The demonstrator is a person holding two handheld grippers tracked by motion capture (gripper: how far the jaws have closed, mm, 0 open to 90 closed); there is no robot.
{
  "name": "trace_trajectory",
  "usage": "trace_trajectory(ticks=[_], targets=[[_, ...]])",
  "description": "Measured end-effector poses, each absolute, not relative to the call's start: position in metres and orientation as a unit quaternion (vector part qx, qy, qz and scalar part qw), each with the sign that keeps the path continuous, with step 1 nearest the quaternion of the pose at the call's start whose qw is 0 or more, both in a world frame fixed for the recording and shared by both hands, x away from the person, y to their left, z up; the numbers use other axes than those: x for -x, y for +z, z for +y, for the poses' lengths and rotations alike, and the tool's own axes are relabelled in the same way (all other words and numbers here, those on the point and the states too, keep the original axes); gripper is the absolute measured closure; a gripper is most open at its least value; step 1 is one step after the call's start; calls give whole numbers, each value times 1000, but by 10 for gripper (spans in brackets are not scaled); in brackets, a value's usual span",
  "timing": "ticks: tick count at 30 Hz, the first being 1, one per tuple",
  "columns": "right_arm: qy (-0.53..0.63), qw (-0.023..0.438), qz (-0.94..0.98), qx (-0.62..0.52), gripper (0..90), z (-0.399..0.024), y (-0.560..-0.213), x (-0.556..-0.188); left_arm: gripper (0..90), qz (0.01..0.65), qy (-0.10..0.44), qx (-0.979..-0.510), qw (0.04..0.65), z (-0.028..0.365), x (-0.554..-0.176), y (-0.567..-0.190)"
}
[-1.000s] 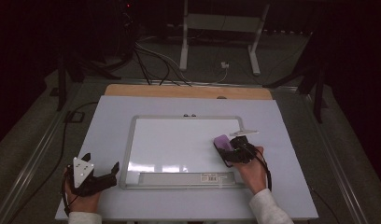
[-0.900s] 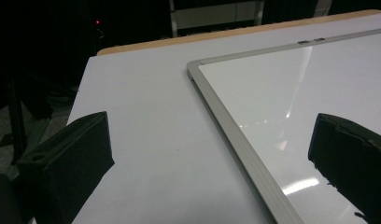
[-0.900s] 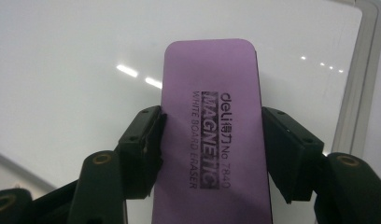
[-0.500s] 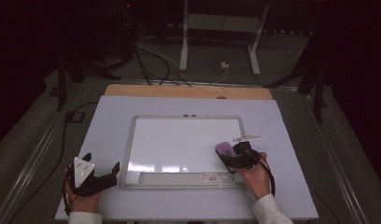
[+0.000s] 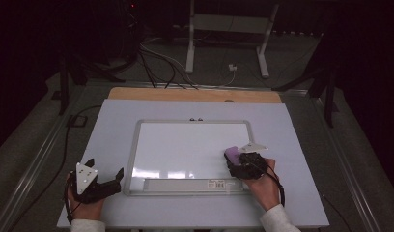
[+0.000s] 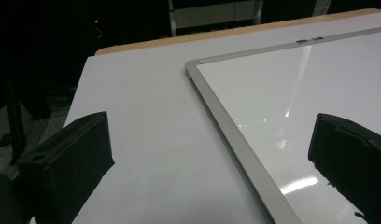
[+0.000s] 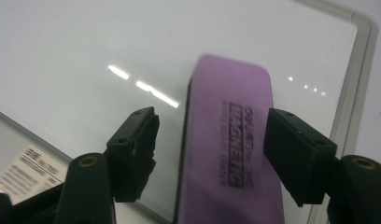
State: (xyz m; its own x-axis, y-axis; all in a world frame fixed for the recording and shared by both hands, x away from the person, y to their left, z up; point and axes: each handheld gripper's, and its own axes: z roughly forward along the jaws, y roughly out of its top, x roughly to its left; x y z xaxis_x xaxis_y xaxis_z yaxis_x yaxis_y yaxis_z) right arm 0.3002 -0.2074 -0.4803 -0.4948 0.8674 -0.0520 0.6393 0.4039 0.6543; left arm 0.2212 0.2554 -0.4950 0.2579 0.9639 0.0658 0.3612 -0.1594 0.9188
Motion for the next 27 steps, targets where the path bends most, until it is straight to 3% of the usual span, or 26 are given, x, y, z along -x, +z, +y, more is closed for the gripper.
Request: trace_trajectory(ticks=[9,13,15,21,27], targets=[[286,182,805,-487,337,-222,-484,-310,5,493,358,-672,421,255,-221,-495],[283,179,802,-495,396,-226,-485,-311,5,493,357,-673,421,255,-222,-495],[282,182,801,-496,490,-226,-484,-310,5,492,358,-673,421,254,-222,-495],[272,199,800,-496,587,-225,-483,-310,5,493,358,-672,421,254,-222,-495],[274,203,789,-511,624,-234,-481,-306,5,492,358,-673,421,254,-222,-495]])
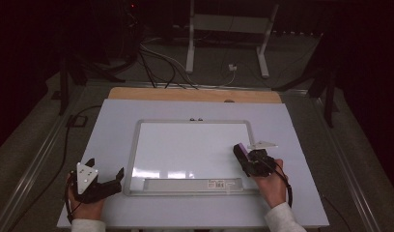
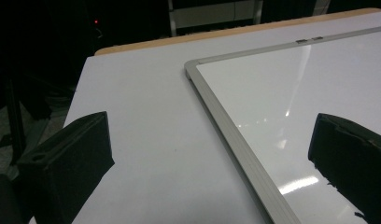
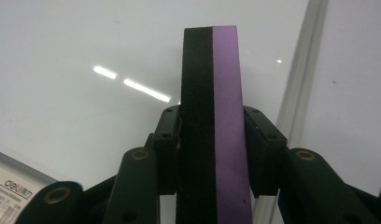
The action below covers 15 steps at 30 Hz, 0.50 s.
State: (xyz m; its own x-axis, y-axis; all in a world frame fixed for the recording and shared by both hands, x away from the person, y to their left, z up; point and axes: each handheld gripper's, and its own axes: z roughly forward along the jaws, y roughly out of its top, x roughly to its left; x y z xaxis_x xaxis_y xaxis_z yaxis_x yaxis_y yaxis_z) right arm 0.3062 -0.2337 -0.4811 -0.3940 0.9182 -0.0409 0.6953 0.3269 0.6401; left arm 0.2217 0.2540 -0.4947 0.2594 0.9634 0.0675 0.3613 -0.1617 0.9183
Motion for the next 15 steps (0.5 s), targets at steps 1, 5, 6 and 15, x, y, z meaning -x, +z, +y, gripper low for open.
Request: trace_trajectory(ticks=[1,5,6,15], targets=[[273,205,787,-514,624,-235,-481,-305,5,492,358,-673,420,254,-222,-495],[273,203,781,-524,626,-239,-481,-299,5,491,359,-674,419,254,-222,-495],[272,202,779,-528,626,-239,-481,-297,5,491,359,-674,420,253,-222,-495],[267,195,781,-530,548,-240,-482,-277,5,492,359,-672,420,253,-221,-494]])
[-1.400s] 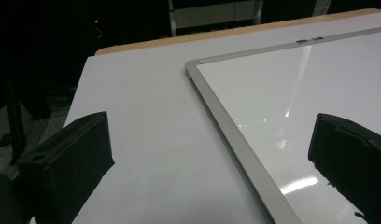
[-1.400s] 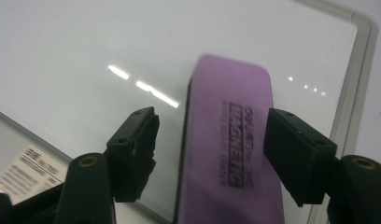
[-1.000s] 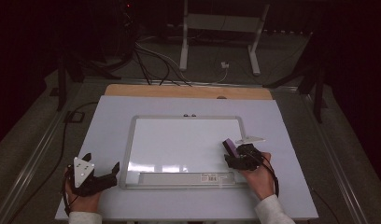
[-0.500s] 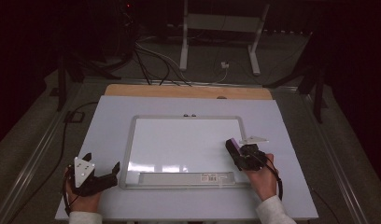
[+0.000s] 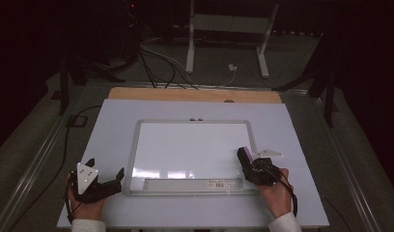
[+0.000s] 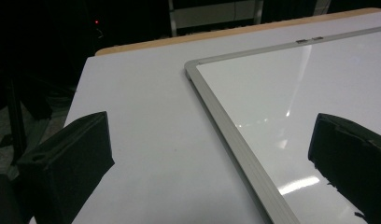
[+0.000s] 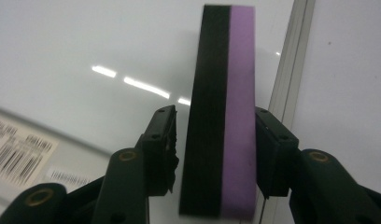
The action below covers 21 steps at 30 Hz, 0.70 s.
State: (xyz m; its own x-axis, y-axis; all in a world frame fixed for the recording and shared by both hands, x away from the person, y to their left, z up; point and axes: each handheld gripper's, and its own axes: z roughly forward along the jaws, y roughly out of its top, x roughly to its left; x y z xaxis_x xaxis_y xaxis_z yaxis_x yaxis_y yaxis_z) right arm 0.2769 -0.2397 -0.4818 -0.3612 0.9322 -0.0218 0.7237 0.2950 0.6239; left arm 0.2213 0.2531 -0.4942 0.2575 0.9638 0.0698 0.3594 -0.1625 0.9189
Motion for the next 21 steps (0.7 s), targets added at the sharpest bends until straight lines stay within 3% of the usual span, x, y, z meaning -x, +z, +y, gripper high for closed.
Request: trace_trajectory(ticks=[13,21], targets=[[254,193,773,-549,627,-244,-479,-254,5,492,360,-672,421,253,-221,-494],[249,201,768,-554,631,-245,-479,-243,5,492,360,-672,422,253,-221,-494]])
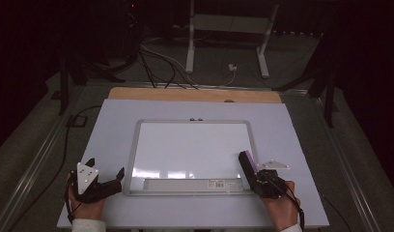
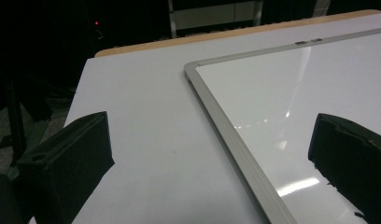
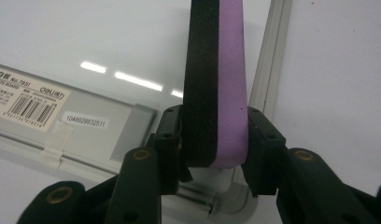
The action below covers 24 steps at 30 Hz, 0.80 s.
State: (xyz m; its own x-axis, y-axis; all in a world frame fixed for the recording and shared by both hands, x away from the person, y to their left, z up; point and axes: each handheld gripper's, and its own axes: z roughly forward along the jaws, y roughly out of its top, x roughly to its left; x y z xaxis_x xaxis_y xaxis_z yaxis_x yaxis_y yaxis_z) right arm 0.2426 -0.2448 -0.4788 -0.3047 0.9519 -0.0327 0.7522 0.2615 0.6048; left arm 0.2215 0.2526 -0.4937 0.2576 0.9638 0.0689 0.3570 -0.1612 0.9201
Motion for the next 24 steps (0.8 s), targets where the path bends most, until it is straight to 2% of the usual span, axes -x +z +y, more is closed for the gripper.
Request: trace_trajectory(ticks=[14,18,21,24], targets=[[281,159,778,-539,542,-238,-478,-234,5,491,360,-672,421,252,-221,-493],[323,168,765,-531,425,-244,-475,-239,6,491,360,-672,422,253,-221,-493],[343,193,754,-526,347,-247,-473,-245,5,491,360,-672,422,253,-221,-493],[365,192,743,-527,268,-252,-473,-251,5,490,361,-671,424,253,-220,-493]])
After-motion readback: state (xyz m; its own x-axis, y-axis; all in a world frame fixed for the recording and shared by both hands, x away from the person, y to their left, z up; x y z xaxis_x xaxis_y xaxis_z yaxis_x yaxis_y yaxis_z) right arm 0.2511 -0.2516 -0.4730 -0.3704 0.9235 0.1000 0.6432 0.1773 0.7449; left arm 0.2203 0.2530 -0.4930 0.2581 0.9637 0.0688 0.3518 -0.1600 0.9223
